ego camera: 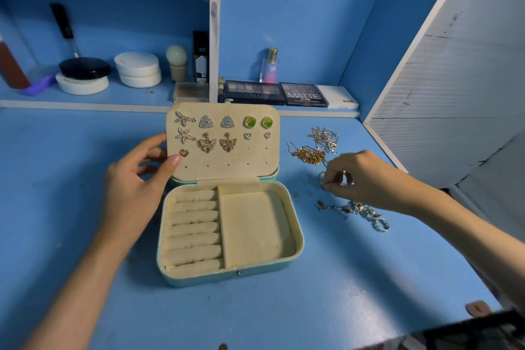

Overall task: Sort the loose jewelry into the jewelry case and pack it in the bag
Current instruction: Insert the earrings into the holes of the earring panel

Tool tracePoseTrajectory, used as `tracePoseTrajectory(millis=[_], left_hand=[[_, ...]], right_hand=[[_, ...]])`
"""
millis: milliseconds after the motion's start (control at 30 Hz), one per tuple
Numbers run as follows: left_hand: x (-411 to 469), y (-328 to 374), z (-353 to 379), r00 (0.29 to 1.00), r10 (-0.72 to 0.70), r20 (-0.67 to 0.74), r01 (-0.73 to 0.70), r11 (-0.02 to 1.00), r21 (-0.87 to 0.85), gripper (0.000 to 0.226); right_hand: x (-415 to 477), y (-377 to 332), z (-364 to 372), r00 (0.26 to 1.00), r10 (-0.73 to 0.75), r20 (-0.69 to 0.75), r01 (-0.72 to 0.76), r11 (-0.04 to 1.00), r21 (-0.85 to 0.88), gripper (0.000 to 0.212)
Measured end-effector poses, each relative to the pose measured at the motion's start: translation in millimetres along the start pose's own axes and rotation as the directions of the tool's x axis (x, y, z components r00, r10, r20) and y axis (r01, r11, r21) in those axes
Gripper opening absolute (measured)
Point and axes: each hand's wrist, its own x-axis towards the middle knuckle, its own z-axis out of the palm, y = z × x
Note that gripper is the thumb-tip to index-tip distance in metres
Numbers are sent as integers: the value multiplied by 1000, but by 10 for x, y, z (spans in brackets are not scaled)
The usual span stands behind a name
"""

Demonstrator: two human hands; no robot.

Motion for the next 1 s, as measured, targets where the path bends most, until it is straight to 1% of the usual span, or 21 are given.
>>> tracePoseTrajectory(millis=[100, 167, 333, 433, 500, 600, 767, 867, 933, 1000], left_hand=[[-4, 14, 5, 1000, -8, -1, 8, 1000, -10, 37], [-7, 28, 12, 1000, -1, 0, 1, 1000, -12, 38], [-10, 11, 4, 1000, 11, -19, -11, 1000, 2, 39], [-8, -17, 5, 1000, 7, -30, -7, 1000, 8, 35], [-2, -23, 15, 999, 3, -44, -3, 1000, 1, 32], [-1, -30, 24, 999, 14, -45, -14, 1000, -2, 29], [-6, -18, 24, 999, 11, -49, -11, 1000, -4, 36], [-5, -3, 23, 999, 19, -41, -19, 1000, -12, 35], [-7, 5, 22, 999, 18, -40, -19, 1000, -23, 30], [-8, 15, 26, 999, 13, -43, -14, 999, -30, 31]], right_hand=[[46, -105, -30, 994, -31, -102, 37, 998, 49, 11], [88, -213, -14, 988, -60, -139, 74, 993, 96, 13], [202, -528, 88, 972, -162, -167, 195, 959, 204, 10], [296, -709, 165, 959, -226, -169, 262, 936, 235, 17], [372, -824, 237, 948, -245, -203, 293, 921, 258, 17], [472, -987, 355, 936, -224, -273, 307, 896, 319, 14], [577, -1164, 482, 927, -137, -348, 274, 883, 382, 14], [603, -1212, 510, 929, -115, -352, 274, 852, 446, 14], [608, -1234, 527, 930, -129, -343, 288, 835, 468, 12], [605, -1247, 549, 932, -137, -335, 297, 818, 493, 13]])
